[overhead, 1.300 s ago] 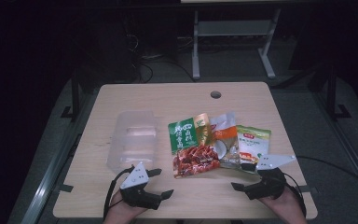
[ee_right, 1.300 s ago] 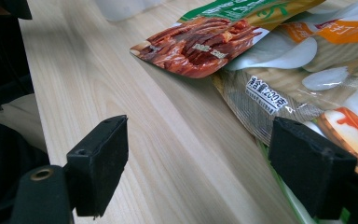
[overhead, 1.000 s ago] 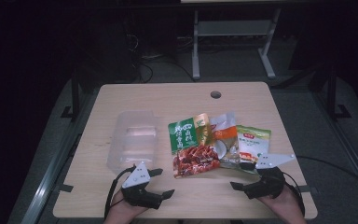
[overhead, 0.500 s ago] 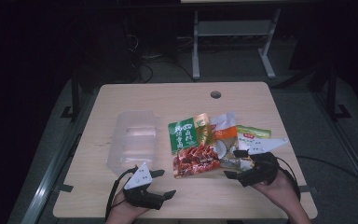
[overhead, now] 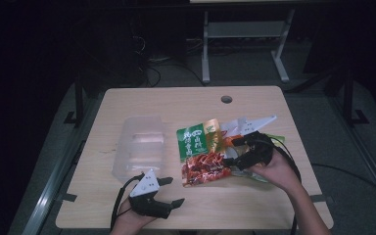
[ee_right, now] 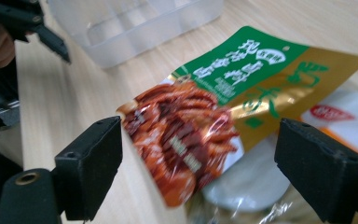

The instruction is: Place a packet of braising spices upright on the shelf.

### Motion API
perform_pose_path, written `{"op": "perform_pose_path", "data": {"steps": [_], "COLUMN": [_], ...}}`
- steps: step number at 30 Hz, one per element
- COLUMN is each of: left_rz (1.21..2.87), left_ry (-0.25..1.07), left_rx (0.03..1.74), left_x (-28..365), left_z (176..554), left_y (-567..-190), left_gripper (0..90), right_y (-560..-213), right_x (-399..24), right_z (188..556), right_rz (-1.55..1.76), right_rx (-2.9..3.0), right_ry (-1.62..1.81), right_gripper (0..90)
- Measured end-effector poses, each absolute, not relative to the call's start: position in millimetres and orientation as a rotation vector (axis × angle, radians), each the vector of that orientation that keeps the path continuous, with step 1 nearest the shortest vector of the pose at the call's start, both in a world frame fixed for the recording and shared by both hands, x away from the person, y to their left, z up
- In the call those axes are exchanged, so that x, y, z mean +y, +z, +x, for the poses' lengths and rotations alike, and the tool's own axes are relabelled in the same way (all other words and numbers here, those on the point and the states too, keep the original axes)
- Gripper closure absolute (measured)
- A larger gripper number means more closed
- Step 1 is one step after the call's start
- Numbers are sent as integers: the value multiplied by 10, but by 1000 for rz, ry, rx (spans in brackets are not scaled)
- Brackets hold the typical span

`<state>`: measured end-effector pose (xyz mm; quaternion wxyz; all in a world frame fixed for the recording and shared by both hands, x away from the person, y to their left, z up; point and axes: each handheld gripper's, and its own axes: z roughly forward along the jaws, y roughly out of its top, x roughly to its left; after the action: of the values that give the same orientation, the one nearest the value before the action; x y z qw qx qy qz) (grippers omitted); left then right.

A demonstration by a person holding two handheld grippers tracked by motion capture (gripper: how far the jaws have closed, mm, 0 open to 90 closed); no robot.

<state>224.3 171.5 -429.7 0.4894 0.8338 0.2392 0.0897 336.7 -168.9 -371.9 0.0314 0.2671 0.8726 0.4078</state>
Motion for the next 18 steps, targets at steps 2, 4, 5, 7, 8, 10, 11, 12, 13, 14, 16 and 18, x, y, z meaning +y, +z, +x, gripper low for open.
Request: {"op": "perform_pose_path", "data": {"steps": [2, 4, 5, 7, 8, 10, 11, 12, 13, 14, 16, 18], "left_rz": [2028, 2030, 2036, 2031, 2030, 2035, 2029, 2031, 2029, 2027, 2024, 2023], "left_ry": [217, 217, 224, 223, 226, 226, 221, 220, 216, 217, 218, 217], "left_rx": [582, 579, 575, 578, 579, 579, 584, 582, 586, 584, 583, 580], "left_x": [1715, 1716, 1721, 1723, 1726, 1734, 1730, 1732, 1731, 1730, 1726, 1718], "left_z": [2239, 2237, 2239, 2239, 2241, 2247, 2247, 2250, 2247, 2248, 2247, 2246], "left_y": [-4293, -4291, -4286, -4282, -4279, -4278, -4283, -4284, -4284, -4285, -4284, -4282], "left_gripper": [234, 234, 234, 234, 234, 234, 234, 234, 234, 234, 234, 234], "right_y": [-3704, -3676, -3677, -3683, -3690, -3705, -3712, -3716, -3722, -3725, -3733, -3757], "right_x": [-1661, -1595, -1575, -1526, -1502, -1452, -1430, -1408, -1392, -1373, -1361, -1299], "right_z": [3415, 3555, 3605, 3685, 3727, 3808, 3846, 3891, 3941, 3986, 4028, 4150], "right_rz": [819, 841, 840, 852, 850, 868, 880, 894, 899, 906, 907, 936], "right_rx": [2696, 2714, 2718, 2728, 2737, 2755, 2755, 2769, 2777, 2776, 2769, 2785], "right_ry": [1247, 1235, 1224, 1196, 1174, 1157, 1154, 1139, 1120, 1106, 1103, 1072], "right_gripper": [146, 147, 150, 160, 165, 167, 170, 170, 170, 170, 187, 200]}}
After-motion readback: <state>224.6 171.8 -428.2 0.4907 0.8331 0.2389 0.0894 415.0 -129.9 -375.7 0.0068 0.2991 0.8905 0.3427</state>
